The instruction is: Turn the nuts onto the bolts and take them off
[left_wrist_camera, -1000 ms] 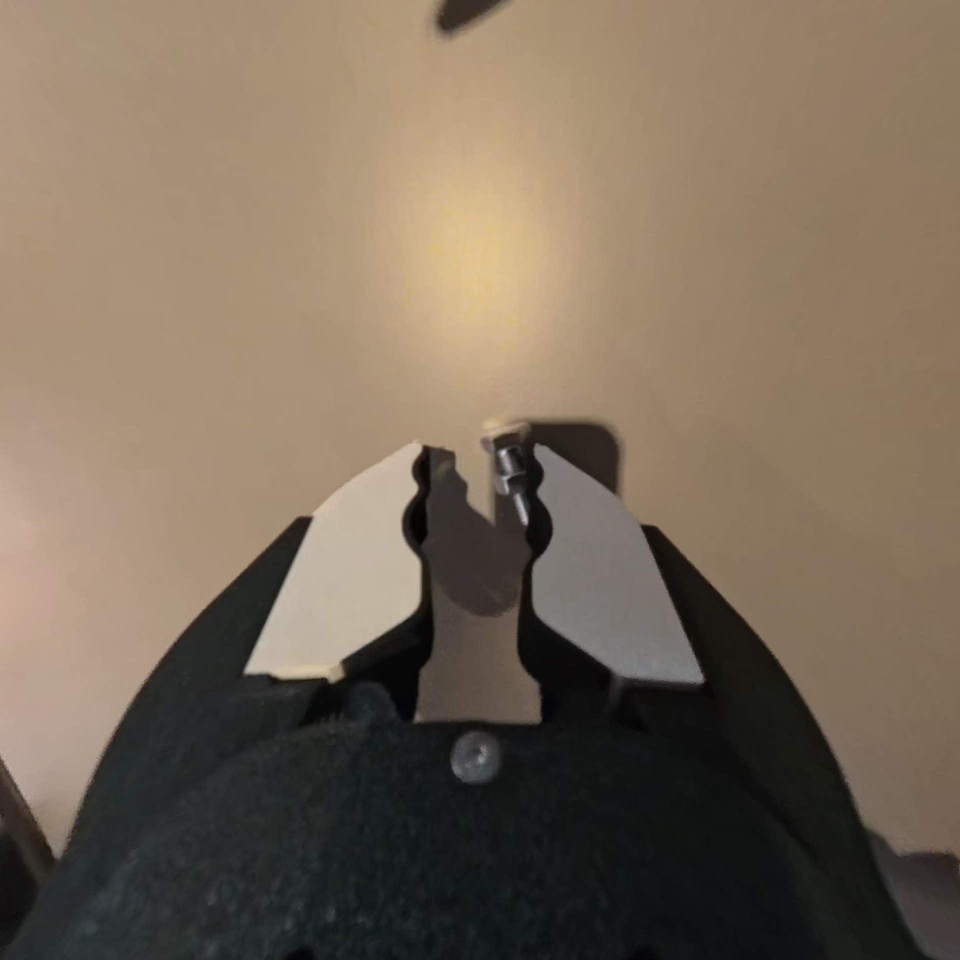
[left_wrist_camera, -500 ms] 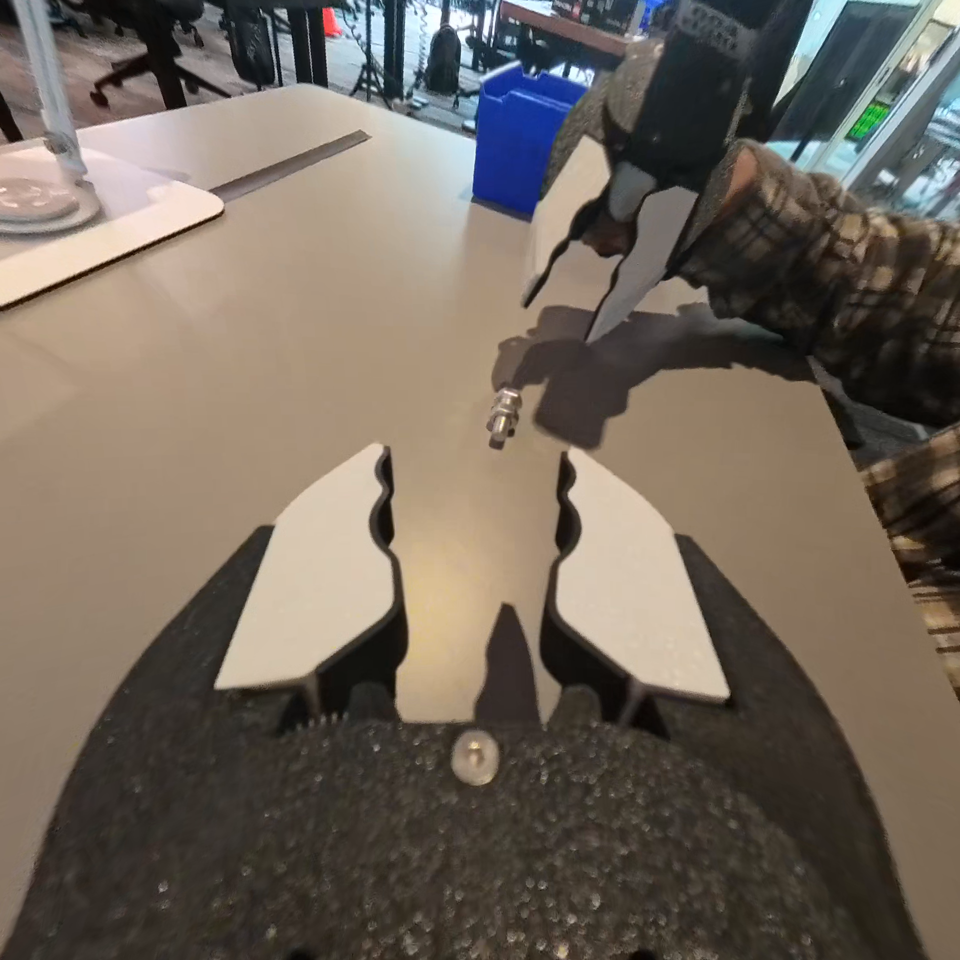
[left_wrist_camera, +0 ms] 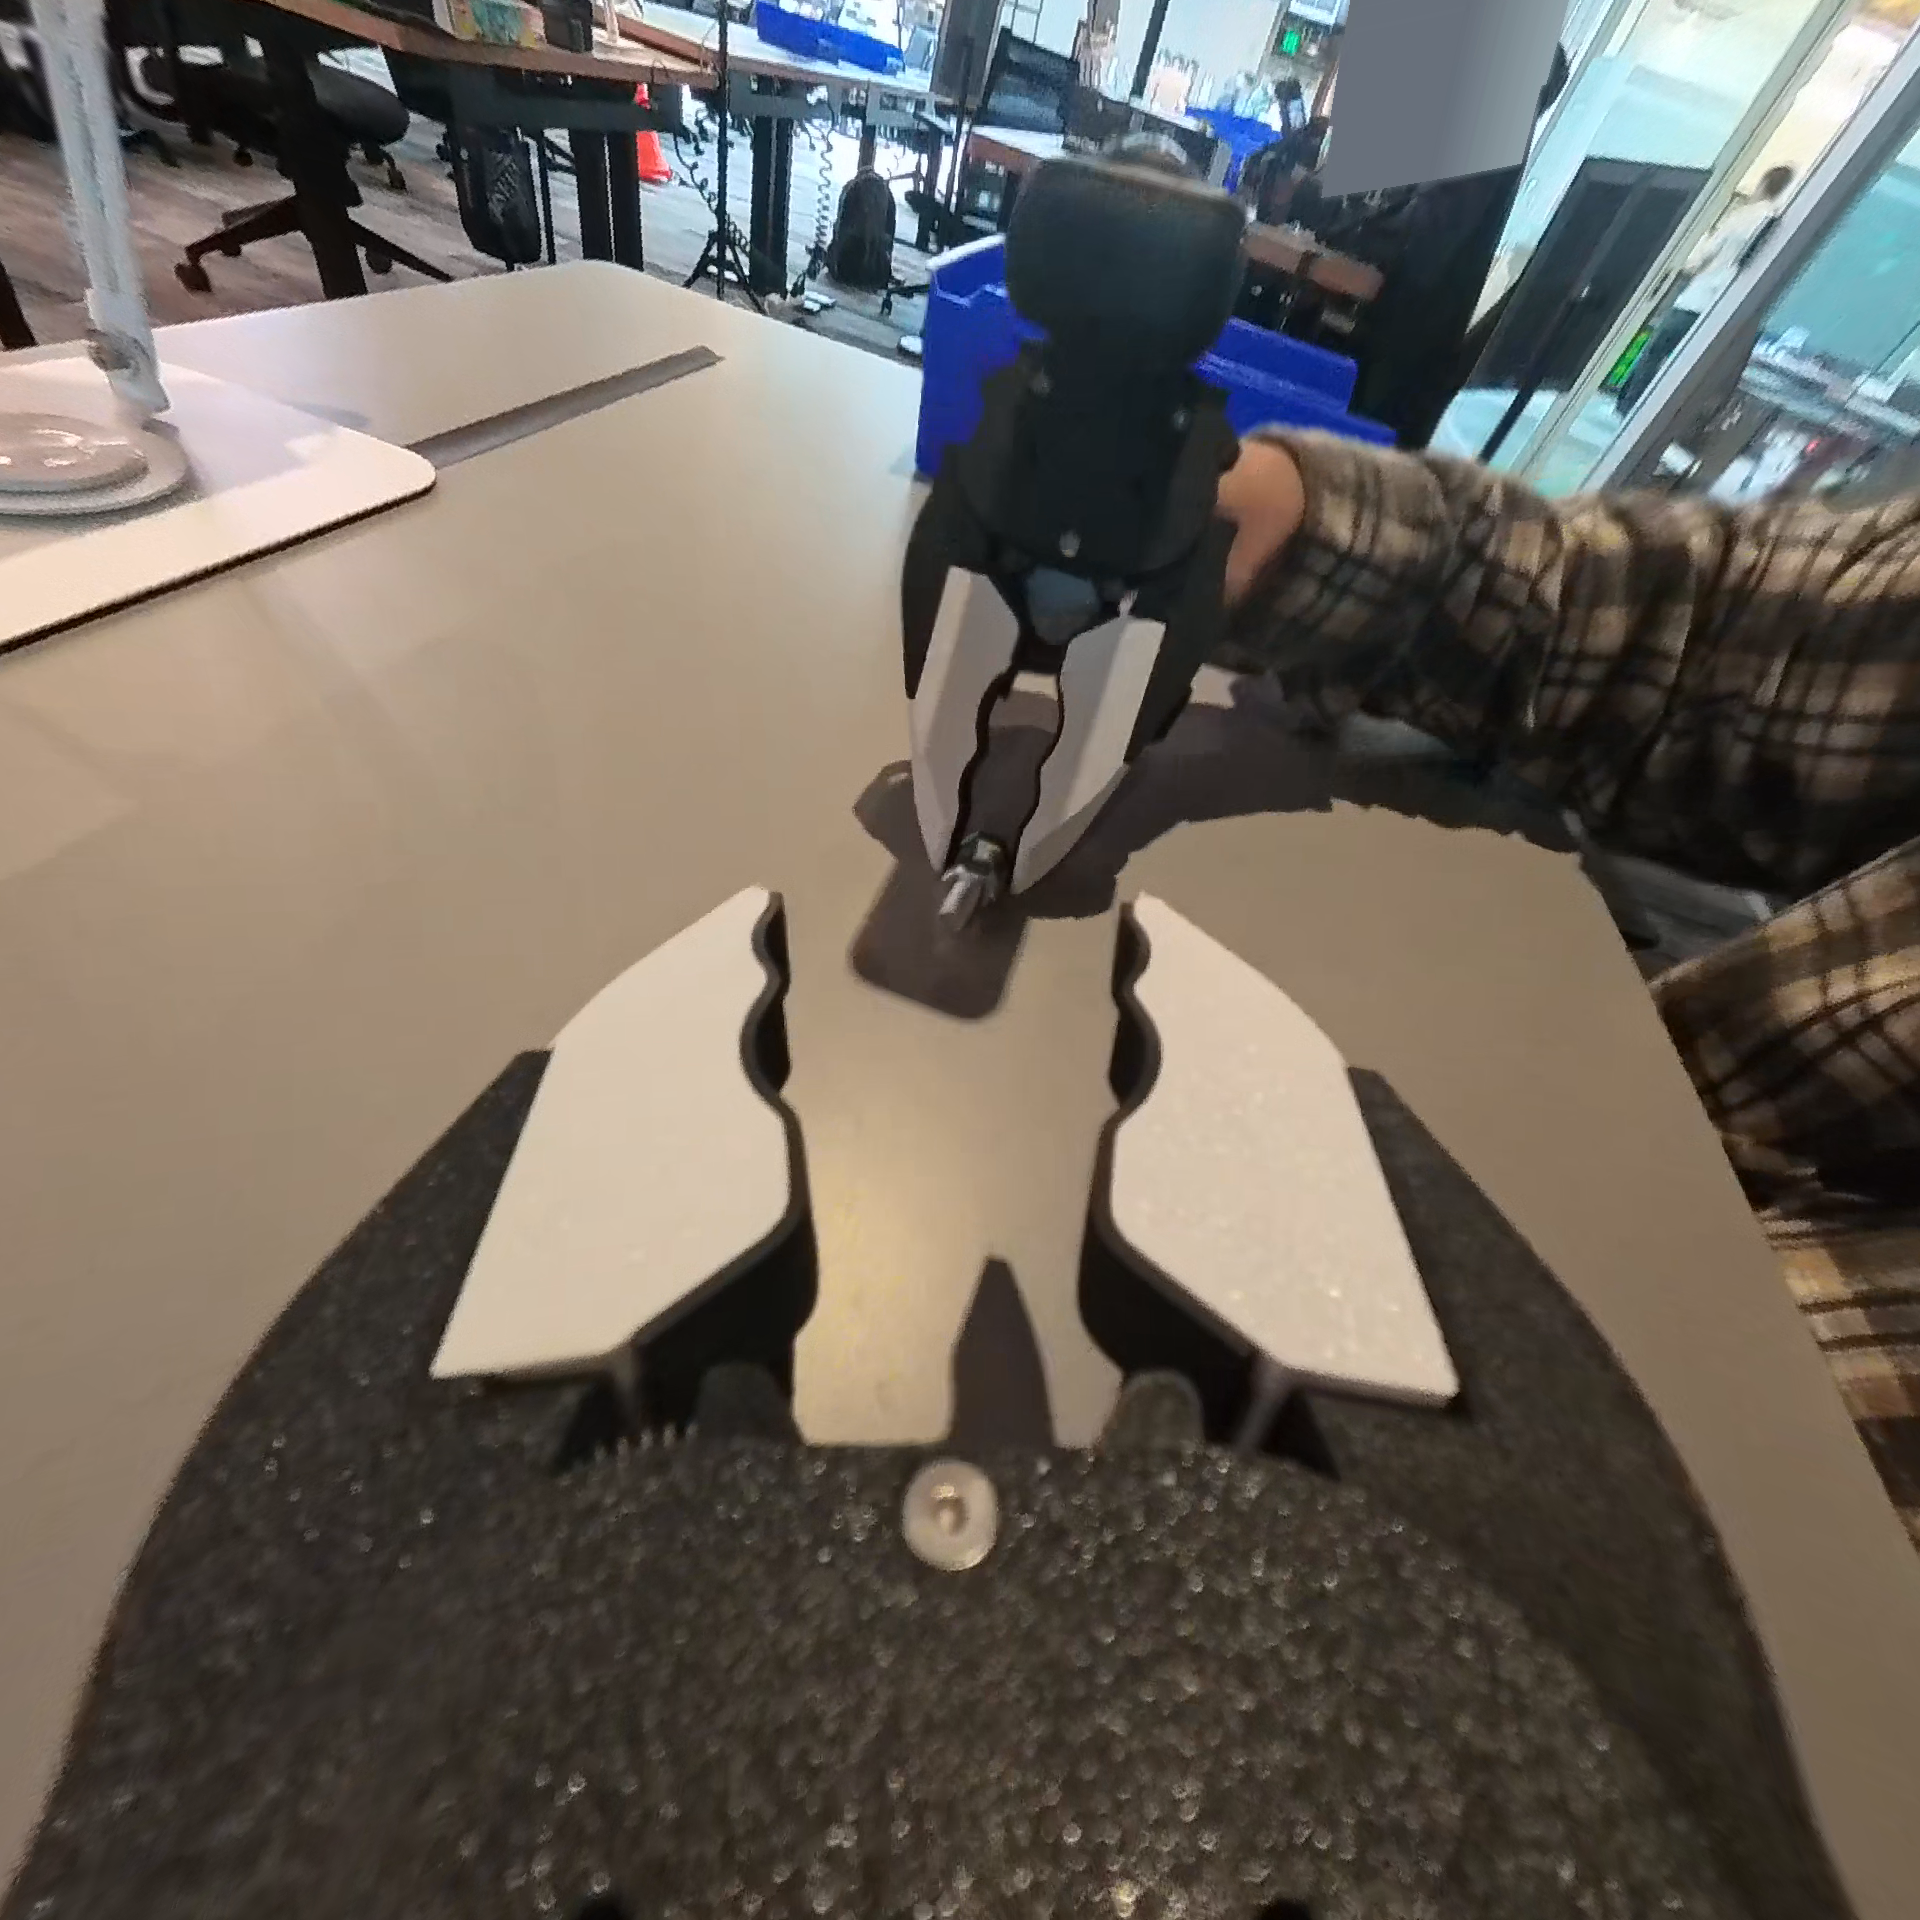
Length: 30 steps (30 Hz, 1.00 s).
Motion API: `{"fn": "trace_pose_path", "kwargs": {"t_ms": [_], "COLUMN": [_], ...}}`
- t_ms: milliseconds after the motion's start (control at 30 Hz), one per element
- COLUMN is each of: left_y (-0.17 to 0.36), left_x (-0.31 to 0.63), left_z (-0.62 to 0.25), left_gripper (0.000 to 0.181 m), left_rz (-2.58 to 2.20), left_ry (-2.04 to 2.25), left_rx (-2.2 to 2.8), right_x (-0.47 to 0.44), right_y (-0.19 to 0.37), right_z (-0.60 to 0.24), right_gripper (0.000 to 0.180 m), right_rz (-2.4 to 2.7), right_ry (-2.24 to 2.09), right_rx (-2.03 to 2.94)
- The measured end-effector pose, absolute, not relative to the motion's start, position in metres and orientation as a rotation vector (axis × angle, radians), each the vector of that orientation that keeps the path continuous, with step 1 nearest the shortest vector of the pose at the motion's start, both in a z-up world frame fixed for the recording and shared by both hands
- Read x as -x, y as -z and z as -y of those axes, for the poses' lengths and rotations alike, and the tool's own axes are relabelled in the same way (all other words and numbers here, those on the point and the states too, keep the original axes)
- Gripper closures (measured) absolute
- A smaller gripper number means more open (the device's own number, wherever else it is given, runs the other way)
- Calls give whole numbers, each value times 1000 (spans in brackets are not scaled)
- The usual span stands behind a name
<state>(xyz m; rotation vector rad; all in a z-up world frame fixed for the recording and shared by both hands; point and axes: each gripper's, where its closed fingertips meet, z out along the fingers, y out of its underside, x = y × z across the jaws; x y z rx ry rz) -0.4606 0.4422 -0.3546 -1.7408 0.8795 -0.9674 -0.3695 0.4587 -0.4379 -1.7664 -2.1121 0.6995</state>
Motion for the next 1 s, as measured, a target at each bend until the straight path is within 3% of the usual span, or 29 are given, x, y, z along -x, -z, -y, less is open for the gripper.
{"fn": "trace_pose_path", "kwargs": {"t_ms": [167, 500, 700, 1000], "left_y": [343, 261, 229, 240], "left_x": [463, 426, 370, 338], "left_z": [-449, -481, -487, -476], "left_gripper": [125, 137, 145, 153], "left_rz": [-742, -522, -497, -617], "left_ry": [1044, 1372, 1603, 1535], "left_rx": [1692, 1443, 1320, 1335], "right_x": [377, 358, 346, 347], "right_y": [424, 289, 262, 255], "right_z": [-463, -478, -468, -460], "right_gripper": [161, 161, 161, 161], "right_rz": [1771, 886, 759, 749], "right_ry": [-904, -1469, -1525, -1521], "right_rx": [1783, 1386, 1144, 1082]}}
